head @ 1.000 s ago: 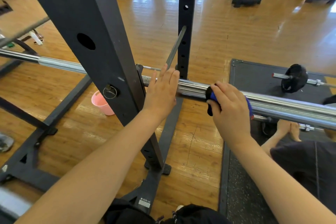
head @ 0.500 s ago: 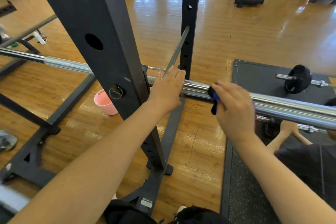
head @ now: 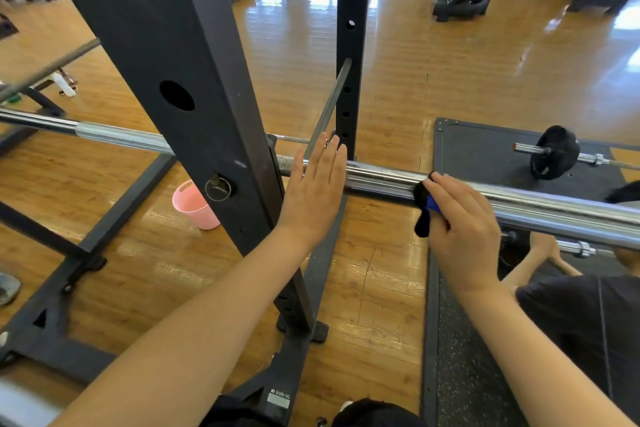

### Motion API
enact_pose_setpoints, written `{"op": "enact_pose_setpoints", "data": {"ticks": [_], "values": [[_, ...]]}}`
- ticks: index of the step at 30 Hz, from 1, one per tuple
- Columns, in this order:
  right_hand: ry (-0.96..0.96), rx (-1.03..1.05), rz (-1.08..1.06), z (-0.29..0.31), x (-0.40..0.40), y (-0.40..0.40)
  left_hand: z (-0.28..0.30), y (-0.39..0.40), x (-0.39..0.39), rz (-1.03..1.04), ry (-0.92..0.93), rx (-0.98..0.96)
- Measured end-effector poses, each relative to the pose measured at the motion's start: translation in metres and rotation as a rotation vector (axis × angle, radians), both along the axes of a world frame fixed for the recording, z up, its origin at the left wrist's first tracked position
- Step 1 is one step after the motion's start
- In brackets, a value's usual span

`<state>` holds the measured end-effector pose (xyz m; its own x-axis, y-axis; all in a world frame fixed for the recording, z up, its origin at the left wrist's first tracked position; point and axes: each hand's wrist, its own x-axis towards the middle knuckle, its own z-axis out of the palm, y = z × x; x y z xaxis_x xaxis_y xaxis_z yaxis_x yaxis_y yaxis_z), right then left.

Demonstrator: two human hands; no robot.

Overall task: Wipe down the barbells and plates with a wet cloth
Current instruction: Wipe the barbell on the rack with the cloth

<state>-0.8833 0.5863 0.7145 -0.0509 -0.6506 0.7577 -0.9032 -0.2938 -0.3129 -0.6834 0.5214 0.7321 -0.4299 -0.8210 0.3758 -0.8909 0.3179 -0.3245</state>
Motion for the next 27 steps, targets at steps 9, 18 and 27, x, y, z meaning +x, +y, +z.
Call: {"op": "enact_pose_setpoints", "data": {"ticks": [9, 18, 27], "values": [[0.074, 0.096, 0.127, 0.007, 0.048, -0.026, 0.019, -0.010, -0.007, -0.102, 0.217, 0.262], [0.145, -0.028, 0.067, -0.001, 0.003, -0.006, 0.028, -0.010, -0.004, -0.125, 0.197, 0.306], [0.063, -0.039, 0.010, 0.016, 0.012, -0.010, 0.043, -0.018, -0.006, -0.078, 0.127, 0.442]]}}
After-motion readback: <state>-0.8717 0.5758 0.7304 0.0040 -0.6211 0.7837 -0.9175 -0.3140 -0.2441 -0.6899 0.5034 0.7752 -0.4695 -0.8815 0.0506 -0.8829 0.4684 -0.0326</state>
